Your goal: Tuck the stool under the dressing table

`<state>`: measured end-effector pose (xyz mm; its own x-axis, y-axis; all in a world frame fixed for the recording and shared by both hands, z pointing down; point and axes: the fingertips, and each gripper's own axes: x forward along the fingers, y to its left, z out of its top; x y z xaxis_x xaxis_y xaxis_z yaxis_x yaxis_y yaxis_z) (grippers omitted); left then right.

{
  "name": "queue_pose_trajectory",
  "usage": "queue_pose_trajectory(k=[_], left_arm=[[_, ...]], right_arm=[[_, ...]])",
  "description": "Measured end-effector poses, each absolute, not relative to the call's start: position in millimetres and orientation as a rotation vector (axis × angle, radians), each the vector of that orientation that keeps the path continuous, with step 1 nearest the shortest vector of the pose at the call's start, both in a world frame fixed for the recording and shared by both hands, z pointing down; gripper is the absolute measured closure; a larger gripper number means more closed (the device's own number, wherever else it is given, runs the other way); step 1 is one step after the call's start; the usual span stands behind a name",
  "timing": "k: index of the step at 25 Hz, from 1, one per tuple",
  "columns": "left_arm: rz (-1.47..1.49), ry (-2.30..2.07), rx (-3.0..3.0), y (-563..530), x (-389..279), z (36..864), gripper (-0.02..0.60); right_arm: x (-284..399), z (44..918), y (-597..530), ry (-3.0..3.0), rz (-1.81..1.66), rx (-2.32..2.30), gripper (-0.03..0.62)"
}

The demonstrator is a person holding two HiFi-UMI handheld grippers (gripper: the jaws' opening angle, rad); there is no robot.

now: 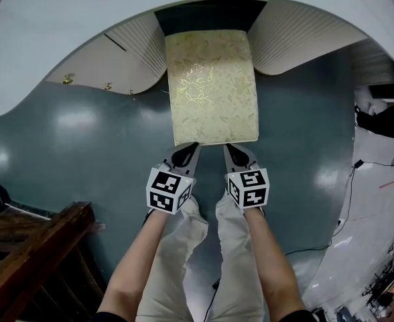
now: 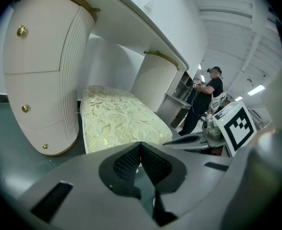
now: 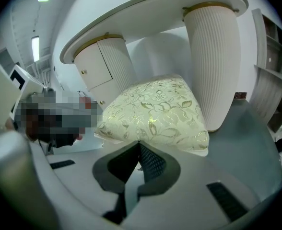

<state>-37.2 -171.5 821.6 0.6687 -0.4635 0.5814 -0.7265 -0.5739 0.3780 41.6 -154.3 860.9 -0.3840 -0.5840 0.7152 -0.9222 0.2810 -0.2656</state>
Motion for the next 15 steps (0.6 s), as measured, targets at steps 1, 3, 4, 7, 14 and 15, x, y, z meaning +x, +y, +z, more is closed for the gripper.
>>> queue_pose_trajectory(k=[1, 3, 4, 7, 14, 15], left_arm=[[0.574, -0.913, 2.272, -170, -38, 824, 0.574], [0.587, -0.907, 2.262, -167, -39, 830, 0.574], [0.593, -0.903, 2.258, -165, -39, 833, 0.574], [0.611, -0.892, 2.249, -159, -37, 841, 0.574], [0.685, -0.860, 2.223, -142, -34, 865, 0.574], [0.697, -0.858, 2.219, -142, -34, 868, 0.574]], right_arm=[[42, 862, -154, -2.068, 0.923, 1.348, 0.586], [42, 864, -153, -2.065, 0.926, 1.346, 0.586], [42, 865, -153, -2.064, 0.927, 1.345, 0.586], [44, 868, -151, -2.059, 0.933, 1.343, 0.586], [55, 878, -147, -2.033, 0.930, 1.344, 0.586], [56, 879, -147, -2.030, 0.928, 1.343, 0.586]])
